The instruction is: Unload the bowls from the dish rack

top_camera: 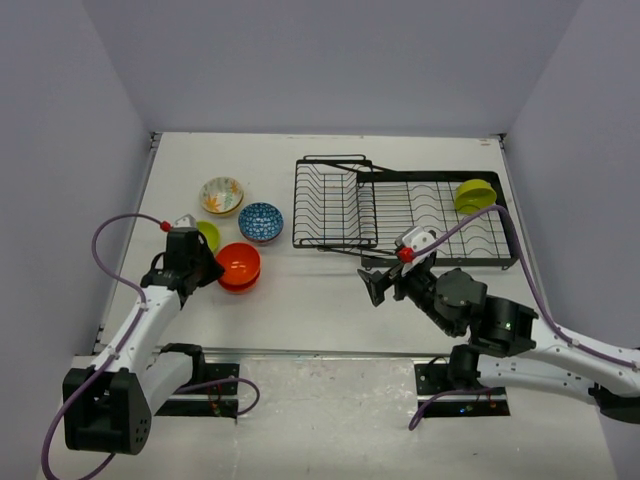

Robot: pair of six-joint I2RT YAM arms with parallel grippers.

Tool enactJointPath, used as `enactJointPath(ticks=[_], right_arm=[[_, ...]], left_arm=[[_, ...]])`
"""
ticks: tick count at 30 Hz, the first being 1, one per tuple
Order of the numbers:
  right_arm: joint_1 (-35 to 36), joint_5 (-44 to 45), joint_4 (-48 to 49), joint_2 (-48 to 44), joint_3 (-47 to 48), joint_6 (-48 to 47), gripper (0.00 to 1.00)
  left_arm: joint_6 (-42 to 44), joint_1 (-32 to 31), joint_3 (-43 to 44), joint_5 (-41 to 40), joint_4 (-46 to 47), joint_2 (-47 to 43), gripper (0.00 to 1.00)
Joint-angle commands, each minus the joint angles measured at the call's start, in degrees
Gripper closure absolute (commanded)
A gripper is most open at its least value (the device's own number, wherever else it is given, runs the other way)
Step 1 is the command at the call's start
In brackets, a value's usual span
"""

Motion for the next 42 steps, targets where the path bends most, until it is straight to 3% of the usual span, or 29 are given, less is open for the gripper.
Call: enactJointPath(ticks=[1,15,18,23,31,38,42], right_arm=[[-0.58,-1.36,3.08,-1.41,-0.36,1.21,0.01],[-0.94,-2.51,4.32,-1.24,-0.63,1.12,0.01],[-1.11,-2.86,4.49,-0.8,-0.45,1.03,0.01],[-1.11,-2.95,4.58,-0.62,-0.45,0.94,0.01],[-1.11,-3.13,4.49,-1.33,-0.72,0.94,0.01],[-3.82,-2.68,4.58,0.34,-1.33,3.31,0.01],[-17.14,-12.33,5.19,2.54,-1.86,10.23,0.01]], left_arm=[[-1.23,0.34,-0.22,1.42,2.79,-0.77,0.92],[-2.11,0.34,2.15,2.47,-2.66,-7.98,0.64],[-2.2,0.34,2.15,2.91,-3.02,-7.89,0.66],[-2.37,0.34,1.62,2.65,-2.67,-8.07,0.85],[-2.37,0.34,0.31,3.17,-1.17,-6.84,1.0],[-2.29,0.34,0.39,3.35,-1.17,-7.97,0.97],[-2.2,0.34,0.39,4.23,-0.91,-8.16,0.94]])
